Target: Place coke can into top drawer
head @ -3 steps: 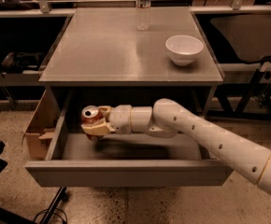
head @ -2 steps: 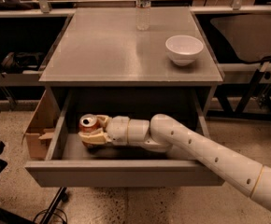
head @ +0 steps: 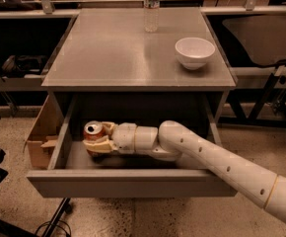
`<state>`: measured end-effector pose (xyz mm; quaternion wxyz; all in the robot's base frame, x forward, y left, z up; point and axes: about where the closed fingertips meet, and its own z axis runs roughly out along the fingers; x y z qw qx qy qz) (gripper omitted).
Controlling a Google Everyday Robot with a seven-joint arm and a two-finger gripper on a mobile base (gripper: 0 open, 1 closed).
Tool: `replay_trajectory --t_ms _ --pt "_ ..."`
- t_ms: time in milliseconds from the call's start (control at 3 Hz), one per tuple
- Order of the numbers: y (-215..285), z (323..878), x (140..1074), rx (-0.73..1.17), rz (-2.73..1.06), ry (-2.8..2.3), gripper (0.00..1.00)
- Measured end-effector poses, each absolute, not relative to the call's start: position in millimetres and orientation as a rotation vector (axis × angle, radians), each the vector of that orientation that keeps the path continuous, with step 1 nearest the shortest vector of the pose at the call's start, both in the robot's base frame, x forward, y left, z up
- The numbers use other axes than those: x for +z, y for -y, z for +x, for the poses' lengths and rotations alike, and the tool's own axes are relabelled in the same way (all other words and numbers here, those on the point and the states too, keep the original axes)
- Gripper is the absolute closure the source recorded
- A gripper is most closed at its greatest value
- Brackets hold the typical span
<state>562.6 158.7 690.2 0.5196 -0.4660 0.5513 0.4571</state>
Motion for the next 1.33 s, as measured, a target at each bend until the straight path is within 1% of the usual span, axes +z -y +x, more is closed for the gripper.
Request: replay_trajectory --t_ms 333,667,1333 --pt "-158.8 562.6 690.2 1.096 -1.117 -1.322 0.22" --pt "-158.8 562.6 690.2 1.096 -1.117 -1.322 0.01" --pt "-150.6 560.6 696.4 1.13 -1.107 -1.347 0.0"
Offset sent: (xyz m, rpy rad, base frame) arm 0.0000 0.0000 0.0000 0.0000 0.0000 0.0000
